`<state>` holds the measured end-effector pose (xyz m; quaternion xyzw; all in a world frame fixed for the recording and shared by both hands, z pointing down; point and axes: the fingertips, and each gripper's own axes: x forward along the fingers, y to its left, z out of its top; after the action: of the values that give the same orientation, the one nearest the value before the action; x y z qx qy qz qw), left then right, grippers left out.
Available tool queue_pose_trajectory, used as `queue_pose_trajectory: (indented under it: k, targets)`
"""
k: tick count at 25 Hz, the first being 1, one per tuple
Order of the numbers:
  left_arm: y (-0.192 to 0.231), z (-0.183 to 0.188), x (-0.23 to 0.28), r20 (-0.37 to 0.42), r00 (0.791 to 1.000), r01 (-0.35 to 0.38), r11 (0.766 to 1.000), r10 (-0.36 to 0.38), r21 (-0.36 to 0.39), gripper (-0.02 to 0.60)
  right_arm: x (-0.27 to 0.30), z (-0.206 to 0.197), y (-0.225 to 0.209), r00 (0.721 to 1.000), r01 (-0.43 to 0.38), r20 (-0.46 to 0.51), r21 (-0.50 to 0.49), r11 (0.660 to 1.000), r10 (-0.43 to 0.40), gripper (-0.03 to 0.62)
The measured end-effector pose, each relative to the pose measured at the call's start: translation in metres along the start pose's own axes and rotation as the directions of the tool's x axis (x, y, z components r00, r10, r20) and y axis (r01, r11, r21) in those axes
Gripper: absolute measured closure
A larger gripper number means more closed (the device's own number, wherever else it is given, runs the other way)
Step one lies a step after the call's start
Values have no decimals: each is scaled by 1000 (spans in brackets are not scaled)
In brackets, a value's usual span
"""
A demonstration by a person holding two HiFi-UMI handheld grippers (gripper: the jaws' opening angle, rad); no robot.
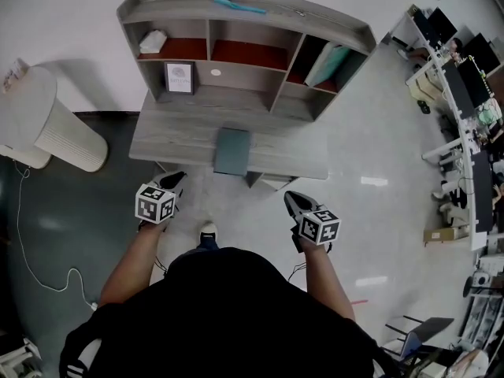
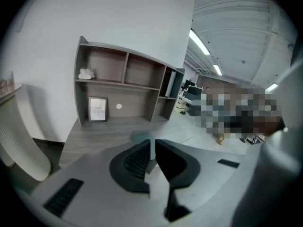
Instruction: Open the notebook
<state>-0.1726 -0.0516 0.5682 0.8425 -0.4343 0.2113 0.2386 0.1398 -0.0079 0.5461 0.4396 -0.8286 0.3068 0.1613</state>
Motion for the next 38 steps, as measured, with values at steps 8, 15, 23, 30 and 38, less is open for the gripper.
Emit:
queue_pose_trajectory:
  k: [8,15,23,30,38]
  targets:
    - [55,20,22,-12,999,44,999,-44,4,541,37,16,19,999,45,-6,4,999,-45,592]
    - [59,44,47,-18,989,150,987,-149,61,541,44,25,34,994,105,11,27,994,-105,592]
    - [54,52,69,-40,971,240,968,-237,79,542,47,18,42,989,149,15,80,986,-150,592]
    - [44,48,87,-70,960,277,956,-271,98,543,47,20,28,983,175,34,110,978,-180,592]
    - [34,60,106,-88,964,259,959,-250,112,543,51,19,-2,986,160,21,126,979,-164,592]
